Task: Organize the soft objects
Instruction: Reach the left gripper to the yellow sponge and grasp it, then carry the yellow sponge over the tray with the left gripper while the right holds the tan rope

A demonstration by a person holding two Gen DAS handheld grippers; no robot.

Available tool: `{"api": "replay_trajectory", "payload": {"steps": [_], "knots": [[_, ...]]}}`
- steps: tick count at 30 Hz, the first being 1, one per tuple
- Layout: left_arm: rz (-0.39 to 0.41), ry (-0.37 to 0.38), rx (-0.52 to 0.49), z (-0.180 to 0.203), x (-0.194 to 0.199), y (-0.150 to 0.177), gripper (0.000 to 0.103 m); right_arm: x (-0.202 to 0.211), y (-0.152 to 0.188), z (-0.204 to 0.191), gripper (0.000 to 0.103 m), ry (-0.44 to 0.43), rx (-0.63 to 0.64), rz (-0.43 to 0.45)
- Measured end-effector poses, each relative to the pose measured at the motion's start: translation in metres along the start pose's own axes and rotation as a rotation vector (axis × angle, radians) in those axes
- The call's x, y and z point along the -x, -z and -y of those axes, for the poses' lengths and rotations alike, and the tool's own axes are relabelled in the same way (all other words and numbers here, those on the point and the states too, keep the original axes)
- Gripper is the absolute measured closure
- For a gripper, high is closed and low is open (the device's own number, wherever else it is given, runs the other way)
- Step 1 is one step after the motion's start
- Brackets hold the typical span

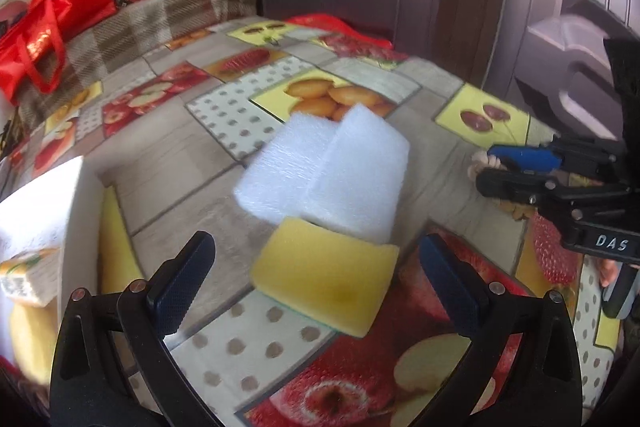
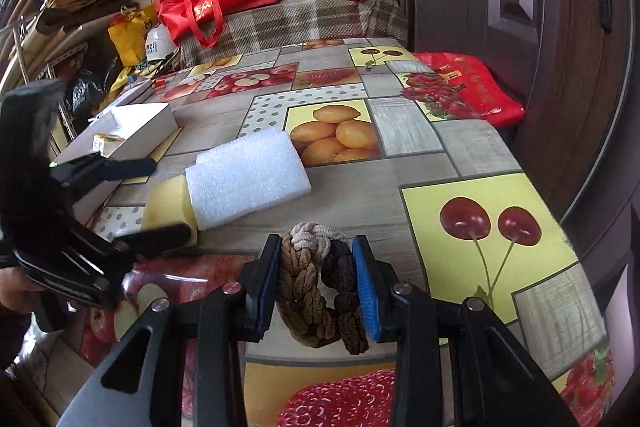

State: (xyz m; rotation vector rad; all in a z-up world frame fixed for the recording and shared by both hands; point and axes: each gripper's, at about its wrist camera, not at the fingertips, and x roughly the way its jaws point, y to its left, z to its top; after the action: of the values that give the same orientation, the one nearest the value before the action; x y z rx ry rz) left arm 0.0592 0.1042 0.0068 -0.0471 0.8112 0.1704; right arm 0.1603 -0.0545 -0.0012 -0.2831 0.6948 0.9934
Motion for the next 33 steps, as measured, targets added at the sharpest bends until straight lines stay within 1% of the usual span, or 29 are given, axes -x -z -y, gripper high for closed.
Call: {"api": "replay_trajectory", "payload": {"steps": [2,3,4,5,6,8,9,10,13,15,20,23,28,33], "knots": [[-0.028,-0.011,-0.039,0.008,-0.006,0.001,0.001,-0.001,0.0,0.001,0.068,-0.008,-0.011,-0.003],[-0.023,-0.039,-0.054,0.011,-0.005,0.001,0.001,-0.001,0.0,0.002,0.068,-0.01,-0.014,-0.004],[-0.013,-0.05,-0.063,0.012,-0.003,0.002,0.005,-0.001,0.0,0.002,0.068,-0.011,-0.016,-0.005],[0.0,-0.048,-0.065,0.012,-0.002,0.003,0.029,-0.001,0.0,0.002,0.068,-0.011,-0.018,-0.004],[0.012,-0.045,-0.06,0.011,0.001,0.004,0.047,-0.001,0.001,0.002,0.068,-0.011,-0.019,-0.005],[0.029,-0.035,-0.026,0.005,0.006,0.006,0.048,0.0,0.001,0.003,0.068,-0.008,-0.019,-0.001],[0.054,-0.011,0.0,0.0,0.012,0.008,0.048,0.001,0.001,0.002,0.068,-0.005,-0.02,0.001],[0.072,-0.003,0.017,-0.002,0.016,0.01,0.048,0.001,0.001,0.002,0.068,-0.002,-0.02,0.004],[0.15,-0.001,0.05,-0.004,0.037,0.018,0.048,0.004,0.001,0.002,0.068,0.007,-0.021,0.026],[0.217,-0.025,0.039,0.001,0.054,0.025,0.048,0.009,0.001,0.0,0.068,0.016,-0.014,0.057],[0.373,-0.138,-0.006,0.019,0.096,0.049,0.047,0.026,0.002,-0.019,0.068,0.062,0.068,0.173],[0.427,-0.173,-0.002,0.019,0.114,0.062,0.047,0.028,0.001,-0.029,0.068,0.042,0.083,0.205],[0.453,-0.195,0.059,0.001,0.132,0.078,0.047,0.028,-0.001,-0.043,0.068,0.027,0.095,0.235],[0.462,-0.213,0.137,-0.018,0.145,0.091,0.047,0.027,0.0,-0.059,0.068,-0.007,0.104,0.239]]}}
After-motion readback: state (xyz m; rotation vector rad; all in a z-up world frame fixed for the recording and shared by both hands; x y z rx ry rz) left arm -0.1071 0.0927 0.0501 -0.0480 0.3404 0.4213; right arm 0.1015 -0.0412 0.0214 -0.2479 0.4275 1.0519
